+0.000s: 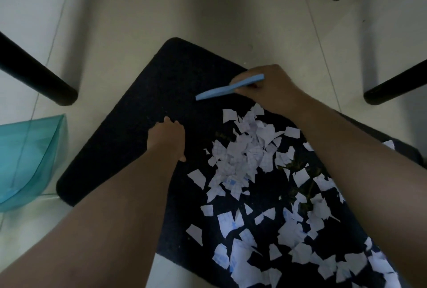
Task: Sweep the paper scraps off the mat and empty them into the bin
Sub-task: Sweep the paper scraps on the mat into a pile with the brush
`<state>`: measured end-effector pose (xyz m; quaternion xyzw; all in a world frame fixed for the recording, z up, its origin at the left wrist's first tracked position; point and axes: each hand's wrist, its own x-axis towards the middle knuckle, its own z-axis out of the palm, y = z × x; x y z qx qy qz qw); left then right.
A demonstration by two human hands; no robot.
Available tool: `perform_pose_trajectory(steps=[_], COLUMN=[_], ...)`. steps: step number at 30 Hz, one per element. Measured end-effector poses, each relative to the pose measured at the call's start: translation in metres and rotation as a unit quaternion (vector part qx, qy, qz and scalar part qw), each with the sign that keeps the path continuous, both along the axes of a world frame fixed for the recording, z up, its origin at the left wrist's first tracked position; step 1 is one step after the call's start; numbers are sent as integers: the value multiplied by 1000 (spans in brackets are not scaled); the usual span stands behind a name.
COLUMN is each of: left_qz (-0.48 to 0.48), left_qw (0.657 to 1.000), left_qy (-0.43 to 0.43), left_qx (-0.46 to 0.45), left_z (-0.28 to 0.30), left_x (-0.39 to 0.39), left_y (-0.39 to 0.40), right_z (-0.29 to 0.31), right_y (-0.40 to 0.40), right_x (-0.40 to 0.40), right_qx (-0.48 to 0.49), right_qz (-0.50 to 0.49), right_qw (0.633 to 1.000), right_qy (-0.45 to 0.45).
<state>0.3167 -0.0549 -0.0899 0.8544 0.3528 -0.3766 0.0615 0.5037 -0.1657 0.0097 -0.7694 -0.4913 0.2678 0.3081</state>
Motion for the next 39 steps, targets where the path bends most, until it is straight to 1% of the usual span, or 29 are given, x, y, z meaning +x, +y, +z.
perform_pose_trajectory(steps=[2,5,8,9,10,13,14,16,20,23,25,26,28,30,31,32,34,37,39], left_qz=[3,2,-3,-5,-6,-4,-4,-5,5,3,6,8,10,14,14,13,11,3,16], left_qw=[1000,1000,1000,1000,1000,1000,1000,1000,1000,1000,1000,1000,1000,1000,1000,1000,1000,1000,999], left_qy=[-2,-2,-9,-7,-2,-2,-8,-15,-6,-4,-2,0,4,3,4,6,1,1,-31], left_qx=[-1,3,2,4,7,8,3,-1,7,11,14,13,10,10,12,12,17,25,30], left_z=[-1,-3,-5,-5,-4,-4,-4,-4,-1,0,2,5,10,15,15,15,16,16,14], left_x=[0,-1,-2,-1,0,1,-1,-2,-1,1,3,4,6,8,8,8,7,11,15], left_y=[0,0,1,1,0,0,2,2,-1,-3,-4,-4,-6,-7,-8,-8,-10,-13,-14], right_z=[-19,-43,-38,-33,-26,-16,-19,-29,-51,-49,-39,-34,-26,-27,-29,-31,-39,-47,-40], right_y=[10,7,-12,-17,-22,-23,-19,-11,-10,-24,-34,-36,-36,-31,-27,-24,-19,-22,-28], right_x=[-2,-1,5,10,13,26,29,25,13,15,19,20,23,27,27,25,19,13,14], right_qx=[-12,-89,-163,-161,-135,-11,14,17,-85,-135,-135,-118,-56,15,28,20,-28,-113,-161], right_qz=[-3,-38,-24,-28,-48,-152,-175,-196,-172,-127,-109,-110,-142,-192,-204,-204,-180,-112,-55], right_qw=[1000,995,986,986,988,979,973,968,976,972,969,972,978,970,969,972,981,987,985], right_qy=[-21,-10,5,27,57,137,149,153,101,146,175,171,145,145,137,116,65,7,-28])
